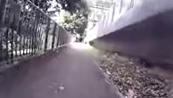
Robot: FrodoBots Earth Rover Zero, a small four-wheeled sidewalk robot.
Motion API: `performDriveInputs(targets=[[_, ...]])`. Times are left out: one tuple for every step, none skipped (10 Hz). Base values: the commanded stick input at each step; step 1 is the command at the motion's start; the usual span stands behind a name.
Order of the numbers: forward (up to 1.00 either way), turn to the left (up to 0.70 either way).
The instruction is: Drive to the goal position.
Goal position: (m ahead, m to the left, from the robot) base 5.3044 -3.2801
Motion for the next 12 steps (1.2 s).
performDriveInputs(targets=[[1.00,0.00],[1.00,0.00],[1.00,0.00],[1.00,0.00],[1.00,0.00],[1.00,0.00],[1.00,0.00],[1.00,0.00],[1.00,0.00],[1.00,0.00],[1.00,0.00],[1.00,0.00]])
